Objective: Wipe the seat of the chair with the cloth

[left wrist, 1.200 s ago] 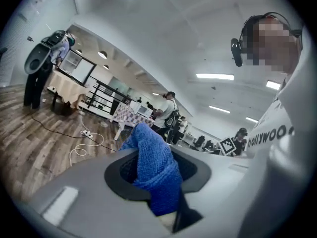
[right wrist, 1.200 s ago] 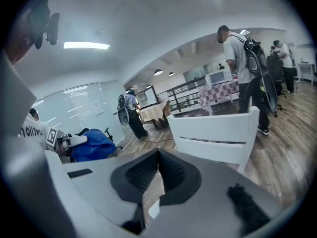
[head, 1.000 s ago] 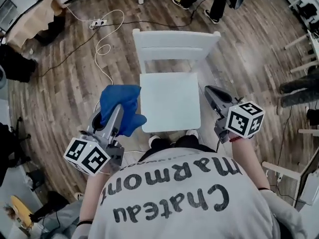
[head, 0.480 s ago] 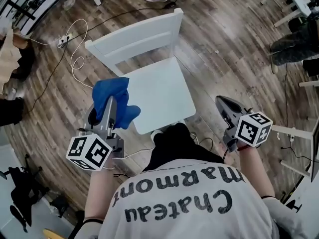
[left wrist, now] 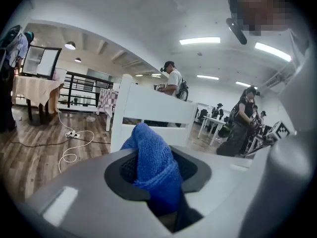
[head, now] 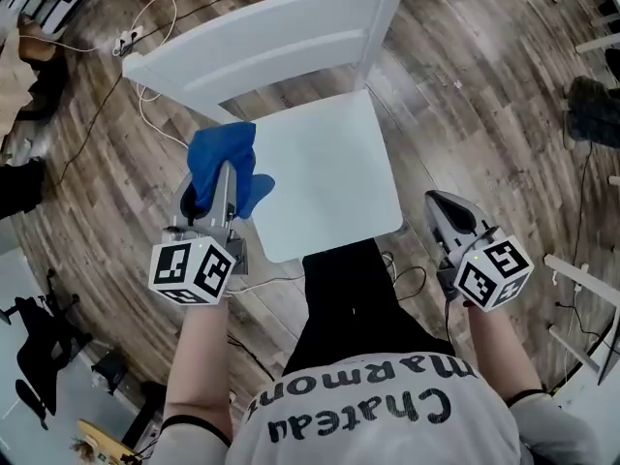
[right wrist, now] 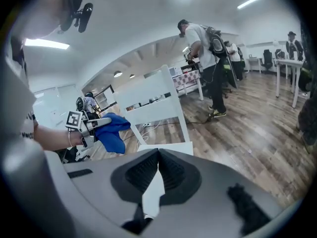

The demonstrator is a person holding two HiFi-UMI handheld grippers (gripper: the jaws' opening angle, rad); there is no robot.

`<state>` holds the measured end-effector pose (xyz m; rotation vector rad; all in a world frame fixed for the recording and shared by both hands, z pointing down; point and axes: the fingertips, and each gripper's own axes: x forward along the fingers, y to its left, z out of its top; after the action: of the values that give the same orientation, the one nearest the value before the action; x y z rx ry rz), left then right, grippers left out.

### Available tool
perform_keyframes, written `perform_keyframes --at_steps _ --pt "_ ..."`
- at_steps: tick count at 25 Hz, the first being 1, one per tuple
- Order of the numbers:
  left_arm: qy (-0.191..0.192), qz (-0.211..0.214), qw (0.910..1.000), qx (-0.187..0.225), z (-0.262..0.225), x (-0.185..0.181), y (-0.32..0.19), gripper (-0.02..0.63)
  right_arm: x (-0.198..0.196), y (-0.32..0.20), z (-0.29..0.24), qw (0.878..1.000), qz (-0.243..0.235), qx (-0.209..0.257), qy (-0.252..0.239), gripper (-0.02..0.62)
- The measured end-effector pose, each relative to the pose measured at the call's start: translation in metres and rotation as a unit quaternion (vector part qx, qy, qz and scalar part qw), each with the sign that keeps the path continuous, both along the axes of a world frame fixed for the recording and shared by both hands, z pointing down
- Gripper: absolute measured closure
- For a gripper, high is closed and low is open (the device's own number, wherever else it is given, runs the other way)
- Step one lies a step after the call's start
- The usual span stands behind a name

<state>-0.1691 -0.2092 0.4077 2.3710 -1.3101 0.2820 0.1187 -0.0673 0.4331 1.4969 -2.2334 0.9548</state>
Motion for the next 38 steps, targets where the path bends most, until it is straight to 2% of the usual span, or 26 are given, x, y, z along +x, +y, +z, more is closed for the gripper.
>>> perform_keyframes --at_steps 5,11,14,20,23,26,28,33,38 --pt "-0.046 -0.044 0.9979 -0.01 0.08 -0.005 -0.024 0.482 0.012 -0.011 0.058 0.999 -0.001 -0.015 -0.028 0.58" --pt "-0.075 -0.085 0.9935 -0.006 0.158 -0.015 -0.05 0.482 0.023 -0.04 0.1 0.999 -0.017 0.025 -0.03 0.58" --pt "-0.093 -0.098 0.9908 -0.006 0.189 -0.02 -0.056 0.477 0.022 -0.045 0.119 0.998 -0.019 0.038 -0.04 0.58" --pt "-0.12 -0.123 0.9847 -0.026 0.238 -0.028 -0.065 0.477 0.016 -0.035 0.154 0.998 -0.03 0.031 -0.054 0.58" --pt "-0.122 -0.129 0.9833 -0.04 0.257 -0.027 -0.072 0.477 0.016 -0.029 0.163 0.998 -0.027 0.025 -0.058 0.58" --pt "-0.106 -0.139 0.9831 -0.056 0.272 -0.022 -0.078 0.477 0.019 -0.023 0.167 0.998 -0.018 0.019 -0.058 0.58" --pt "-0.102 -0.135 0.9837 -0.059 0.277 -0.011 -0.08 0.479 0.025 -0.018 0.168 0.998 -0.013 0.014 -0.058 0.58" --pt "-0.112 -0.075 0.9888 -0.064 0.279 0.047 -0.077 0.479 0.045 0.006 0.168 0.998 0.006 -0.007 -0.065 0.58" --pt "-0.124 -0.044 0.9895 -0.06 0.283 0.094 -0.08 0.479 0.053 0.025 0.167 0.997 0.031 -0.028 -0.068 0.58"
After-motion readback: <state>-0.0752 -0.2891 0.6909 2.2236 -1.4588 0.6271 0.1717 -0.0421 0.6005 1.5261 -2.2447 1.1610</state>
